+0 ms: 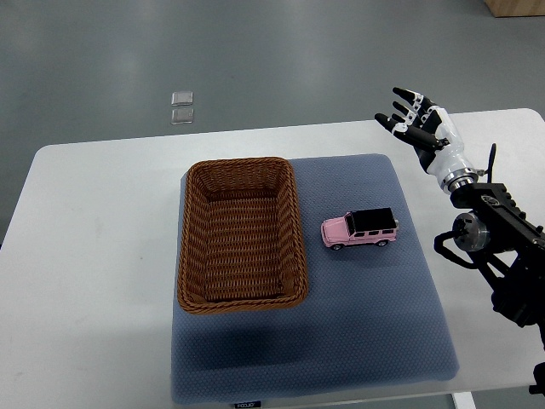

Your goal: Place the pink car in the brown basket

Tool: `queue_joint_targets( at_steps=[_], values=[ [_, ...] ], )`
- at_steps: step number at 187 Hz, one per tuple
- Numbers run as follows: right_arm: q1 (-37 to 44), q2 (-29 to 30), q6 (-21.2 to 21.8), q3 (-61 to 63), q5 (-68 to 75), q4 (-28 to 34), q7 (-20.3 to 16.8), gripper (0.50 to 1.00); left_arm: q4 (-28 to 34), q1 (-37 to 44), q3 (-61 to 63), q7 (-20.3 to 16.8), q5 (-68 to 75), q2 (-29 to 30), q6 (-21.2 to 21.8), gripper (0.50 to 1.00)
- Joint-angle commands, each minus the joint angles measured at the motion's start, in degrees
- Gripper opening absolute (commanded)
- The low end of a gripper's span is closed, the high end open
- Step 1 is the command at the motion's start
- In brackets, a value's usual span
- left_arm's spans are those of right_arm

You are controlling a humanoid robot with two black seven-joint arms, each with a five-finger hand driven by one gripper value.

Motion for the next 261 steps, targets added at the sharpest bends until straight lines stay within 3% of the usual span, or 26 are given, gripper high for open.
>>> queue_joint_targets(
  at_steps=[1,261],
  values=[
    [0.0,0.0,0.0,0.0,0.0,0.0,0.0,0.921,0.0,-0.1,0.0,0.0,0.0,0.0,0.0,1.000],
    [-2.6,2.4,1.6,1.9,0.7,0.3,-0.8,0.921,-0.3,-0.2,0.0,0.0,0.0,0.0,0.1,1.000]
  ],
)
